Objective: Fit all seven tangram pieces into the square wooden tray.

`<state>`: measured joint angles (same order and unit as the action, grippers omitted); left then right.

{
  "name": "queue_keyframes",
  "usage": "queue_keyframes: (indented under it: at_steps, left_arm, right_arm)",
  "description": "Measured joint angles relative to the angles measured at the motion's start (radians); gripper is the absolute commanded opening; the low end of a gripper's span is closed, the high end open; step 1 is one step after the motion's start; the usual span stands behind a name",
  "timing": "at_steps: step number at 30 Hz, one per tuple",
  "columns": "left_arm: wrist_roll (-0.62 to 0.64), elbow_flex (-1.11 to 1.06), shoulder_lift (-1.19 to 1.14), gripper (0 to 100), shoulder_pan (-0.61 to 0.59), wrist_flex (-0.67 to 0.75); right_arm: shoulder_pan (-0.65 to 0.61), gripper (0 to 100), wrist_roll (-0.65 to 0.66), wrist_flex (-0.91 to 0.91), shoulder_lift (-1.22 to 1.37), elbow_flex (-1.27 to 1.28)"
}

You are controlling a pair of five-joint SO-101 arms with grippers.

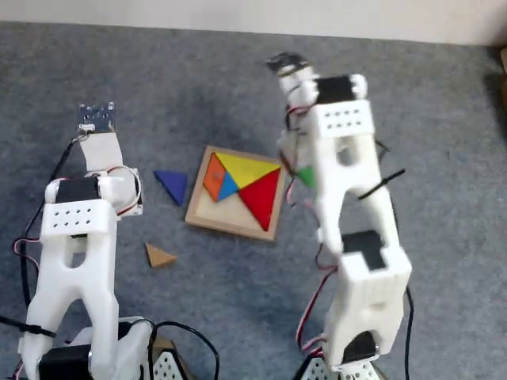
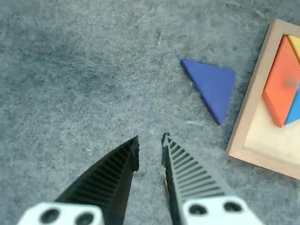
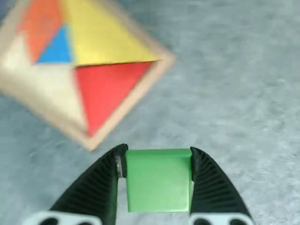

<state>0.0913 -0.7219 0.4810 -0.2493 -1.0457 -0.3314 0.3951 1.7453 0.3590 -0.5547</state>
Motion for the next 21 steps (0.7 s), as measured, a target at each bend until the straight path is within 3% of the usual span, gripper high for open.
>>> queue_keyframes:
  at_steps: [5, 11, 16, 21]
  left_arm:
    - [0.0, 0.0, 0.0, 10, 0.002, 0.0]
    - [0.015, 0.0, 0.0, 10, -0.046, 0.0]
    - [0.077, 0.0, 0.0, 10, -0.124, 0.0]
    - [0.081, 0.0, 0.0, 10, -0.126, 0.0]
  right_arm:
    - [-0.161, 8.0, -0.061, -0.023, -0.063, 0.15]
    - [-0.275, 8.0, -0.227, -0.224, -0.063, 0.301]
    - [-0.356, 8.0, -0.304, -0.381, -0.063, 0.39]
    - [-0.405, 8.0, -0.331, -0.523, -0.063, 0.508]
